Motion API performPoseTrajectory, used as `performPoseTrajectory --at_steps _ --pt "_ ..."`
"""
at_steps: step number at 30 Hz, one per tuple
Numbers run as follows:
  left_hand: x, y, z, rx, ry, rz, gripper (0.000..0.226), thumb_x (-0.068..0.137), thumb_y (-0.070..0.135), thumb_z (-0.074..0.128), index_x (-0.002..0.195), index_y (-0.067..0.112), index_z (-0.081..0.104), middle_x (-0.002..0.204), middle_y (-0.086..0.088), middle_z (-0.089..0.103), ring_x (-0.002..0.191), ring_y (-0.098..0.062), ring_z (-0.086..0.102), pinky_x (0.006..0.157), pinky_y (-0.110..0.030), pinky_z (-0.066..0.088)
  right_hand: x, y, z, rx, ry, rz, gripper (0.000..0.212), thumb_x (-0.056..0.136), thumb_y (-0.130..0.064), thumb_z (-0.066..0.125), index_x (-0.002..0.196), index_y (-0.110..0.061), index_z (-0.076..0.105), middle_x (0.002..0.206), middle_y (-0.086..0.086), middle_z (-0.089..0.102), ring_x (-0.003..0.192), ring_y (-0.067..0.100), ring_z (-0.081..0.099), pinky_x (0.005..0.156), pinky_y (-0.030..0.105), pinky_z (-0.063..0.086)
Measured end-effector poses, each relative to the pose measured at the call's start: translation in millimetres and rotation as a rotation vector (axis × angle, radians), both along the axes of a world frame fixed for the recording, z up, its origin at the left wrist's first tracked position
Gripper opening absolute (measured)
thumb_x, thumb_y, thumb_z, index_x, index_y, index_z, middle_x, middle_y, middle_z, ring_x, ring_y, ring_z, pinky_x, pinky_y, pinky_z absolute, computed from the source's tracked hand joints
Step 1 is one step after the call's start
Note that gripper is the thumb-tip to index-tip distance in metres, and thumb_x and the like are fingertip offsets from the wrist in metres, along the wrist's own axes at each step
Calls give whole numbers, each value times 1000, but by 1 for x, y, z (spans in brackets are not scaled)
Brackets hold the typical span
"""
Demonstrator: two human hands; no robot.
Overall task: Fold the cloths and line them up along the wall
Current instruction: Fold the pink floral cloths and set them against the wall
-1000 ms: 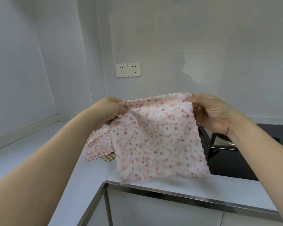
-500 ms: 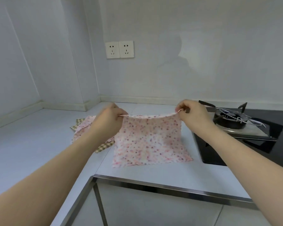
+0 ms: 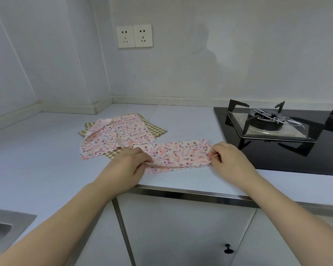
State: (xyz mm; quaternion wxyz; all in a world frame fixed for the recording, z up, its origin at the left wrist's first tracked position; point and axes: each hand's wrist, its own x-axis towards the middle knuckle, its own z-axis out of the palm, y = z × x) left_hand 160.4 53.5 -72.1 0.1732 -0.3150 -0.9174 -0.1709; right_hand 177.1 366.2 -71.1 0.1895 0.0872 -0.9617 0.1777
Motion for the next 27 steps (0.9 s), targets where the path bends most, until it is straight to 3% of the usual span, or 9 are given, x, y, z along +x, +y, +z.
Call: performPoseTrajectory --at_steps 5,8,12,17,20,22,25,27 --pt "6 2 10 -39 94 -61 18 93 19 39 105 25 50 96 5 56 81 -15 50 66 -29 40 1 -1 0 -19 -5 -3 15 88 -10 48 86 -15 62 96 -3 61 93 17 52 76 29 41" --pt "5 3 10 -112 24 -138 20 90 29 39 99 25 56 93 9 53 82 -12 50 71 -31 45 -1 1 -3 -23 -8 -23 15 88 -10 47 85 -15 61 97 -3 59 96 17 49 75 27 37" --pt "1 1 7 -92 -26 -127 31 90 54 50 112 33 53 97 21 48 91 -5 48 80 -25 43 -2 3 -5 -42 -15 -23 19 89 -9 46 92 -19 61 101 -7 58 100 16 48 78 27 39" --pt "0 5 7 -122 40 -106 24 92 30 46 110 23 60 100 9 59 92 -13 55 77 -31 48 -2 4 -3 -39 -79 40 29 85 -13 54 107 -27 66 110 -9 53 104 12 43 89 28 36" --pt "-1 7 5 0 -22 -31 21 97 19 46 111 18 62 104 3 64 93 -15 58 78 -28 48 -1 4 1 11 -132 67 31 82 -21 56 109 -35 62 117 -15 53 111 11 43 96 34 35" --pt "1 6 6 148 -147 51 20 99 16 45 111 23 60 100 2 66 81 -10 57 69 -18 45 0 3 3 22 -144 68 32 82 -26 58 111 -38 61 119 -18 54 114 10 44 98 35 34" --pt "1 6 8 295 -272 146 20 102 19 40 103 33 54 88 -11 64 70 -27 55 63 -38 45 1 2 4 2 -144 76 30 84 -28 58 110 -41 60 118 -21 55 114 7 44 98 35 33" --pt "1 6 10 310 -313 181 21 103 20 37 100 35 50 87 -17 61 63 -27 48 58 -36 40 1 3 3 -14 -146 87 28 86 -26 57 109 -40 60 115 -22 56 112 6 45 96 34 33"
